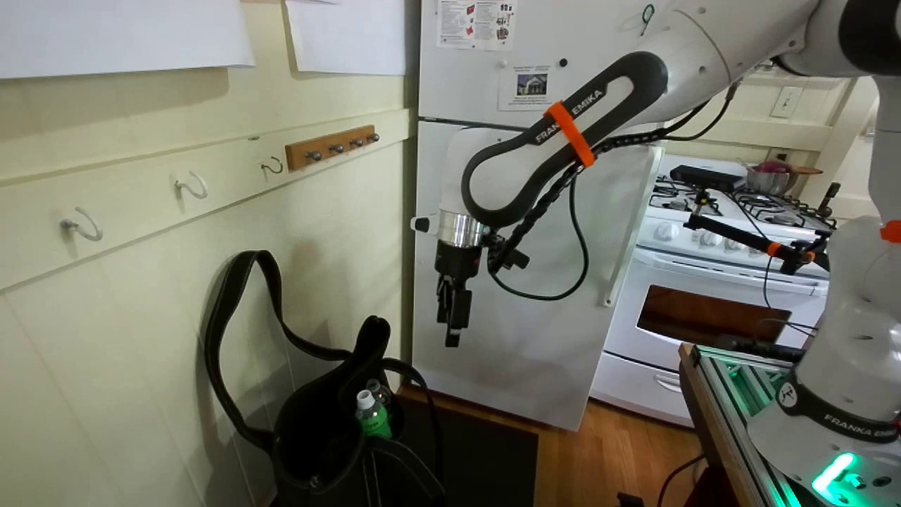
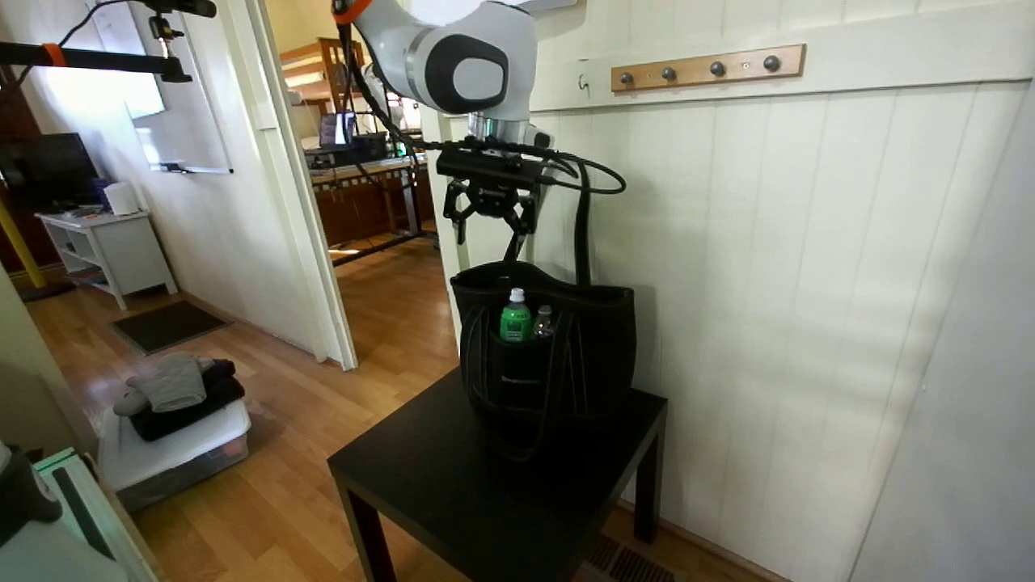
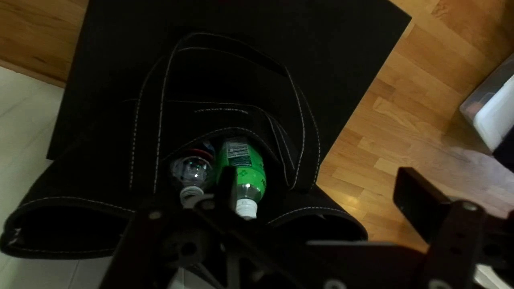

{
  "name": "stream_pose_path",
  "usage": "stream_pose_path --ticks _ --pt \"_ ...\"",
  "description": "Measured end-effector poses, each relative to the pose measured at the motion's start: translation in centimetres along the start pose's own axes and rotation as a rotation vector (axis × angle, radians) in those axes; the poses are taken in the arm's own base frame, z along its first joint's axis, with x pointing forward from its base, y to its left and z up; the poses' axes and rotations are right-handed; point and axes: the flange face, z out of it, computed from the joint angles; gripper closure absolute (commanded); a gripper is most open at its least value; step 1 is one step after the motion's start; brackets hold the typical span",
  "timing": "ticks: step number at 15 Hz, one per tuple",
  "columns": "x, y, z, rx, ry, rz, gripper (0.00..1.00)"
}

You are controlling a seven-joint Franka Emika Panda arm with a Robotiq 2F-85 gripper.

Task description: Pick up the bottles and put them inside the bag

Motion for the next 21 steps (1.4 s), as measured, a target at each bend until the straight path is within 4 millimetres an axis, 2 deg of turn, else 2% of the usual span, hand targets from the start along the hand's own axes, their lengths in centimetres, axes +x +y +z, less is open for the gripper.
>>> stream_pose_path --ticks 3,9,11,18,21 --pt "1.4 1.0 2.5 0.036 -0.025 -0.014 0.00" --pt "1.8 1.4 2.7 0.034 -0.020 -0.018 0.00" --pt "2.2 1.6 3.4 0.008 -0.007 -0.009 0.00" --pt "4.0 2.2 10.2 -0.052 0.042 -0.027 0.00" --pt "5.0 2.5 12.5 -0.076 0.059 -0.049 0.00"
